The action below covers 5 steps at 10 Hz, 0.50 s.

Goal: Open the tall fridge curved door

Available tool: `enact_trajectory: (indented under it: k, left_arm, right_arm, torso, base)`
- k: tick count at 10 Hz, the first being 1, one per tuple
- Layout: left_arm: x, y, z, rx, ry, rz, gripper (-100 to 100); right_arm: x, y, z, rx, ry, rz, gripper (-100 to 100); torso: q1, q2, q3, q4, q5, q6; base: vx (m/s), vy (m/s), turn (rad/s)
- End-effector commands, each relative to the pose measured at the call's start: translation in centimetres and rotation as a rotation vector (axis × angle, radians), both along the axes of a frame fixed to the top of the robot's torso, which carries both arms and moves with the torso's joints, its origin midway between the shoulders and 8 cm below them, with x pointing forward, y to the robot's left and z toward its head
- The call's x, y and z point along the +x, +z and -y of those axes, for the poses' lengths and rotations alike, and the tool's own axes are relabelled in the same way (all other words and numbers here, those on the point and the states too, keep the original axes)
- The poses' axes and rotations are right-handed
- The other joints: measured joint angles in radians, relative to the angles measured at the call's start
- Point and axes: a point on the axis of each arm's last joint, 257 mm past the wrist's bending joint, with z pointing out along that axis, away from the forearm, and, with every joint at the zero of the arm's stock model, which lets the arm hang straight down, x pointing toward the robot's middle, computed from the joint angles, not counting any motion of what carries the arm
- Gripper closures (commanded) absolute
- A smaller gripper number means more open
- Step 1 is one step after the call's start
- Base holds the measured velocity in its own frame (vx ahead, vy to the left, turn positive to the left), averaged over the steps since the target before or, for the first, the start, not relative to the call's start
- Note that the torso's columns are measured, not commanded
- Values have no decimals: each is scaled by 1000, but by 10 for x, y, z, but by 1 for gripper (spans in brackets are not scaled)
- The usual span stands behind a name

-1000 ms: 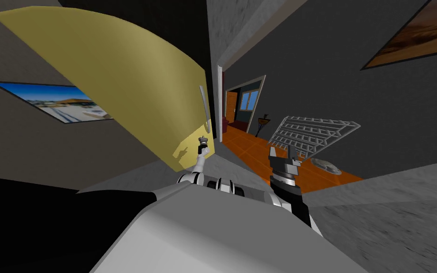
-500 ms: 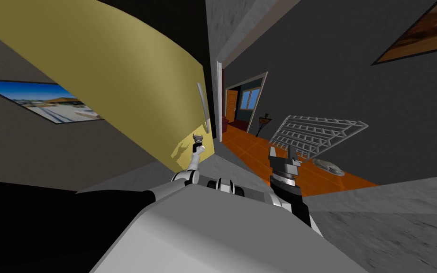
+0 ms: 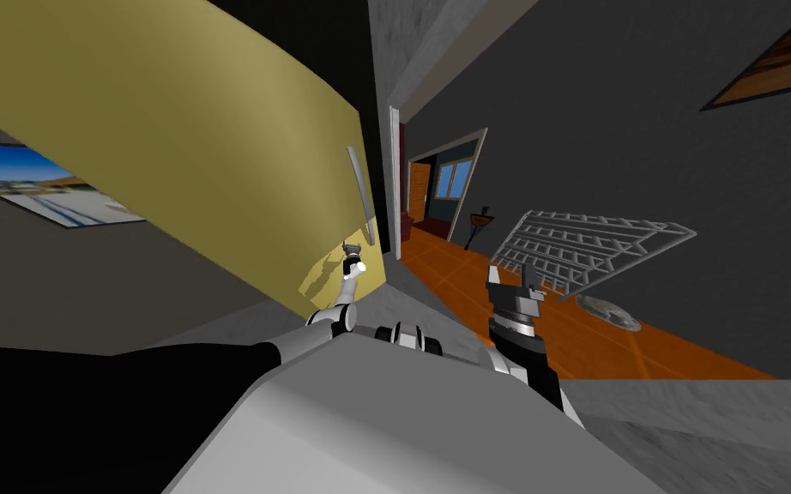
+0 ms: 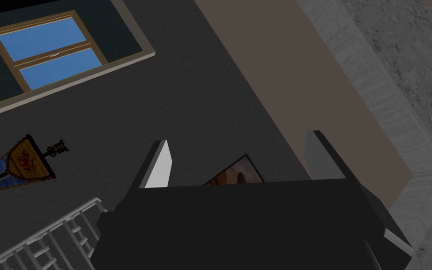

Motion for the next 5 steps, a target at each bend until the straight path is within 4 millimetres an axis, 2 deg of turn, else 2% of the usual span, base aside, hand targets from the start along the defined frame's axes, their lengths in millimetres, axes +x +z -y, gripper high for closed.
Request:
enact_trajectory:
  k: [1,5]
  left_arm:
    - [-3,-13,-2,-33,21,-12,-100]
    - [-13,-17,-32,-43,83,-22,-100]
  right_arm:
    - [0,0,0,0,0,0,0]
    - [0,0,0,0,0,0,0]
  torso:
    - [-1,2,1,1,0,0]
    - [1,1,1,1,0,0]
  base:
    - [224,-67,12]
    - [239,-48,11]
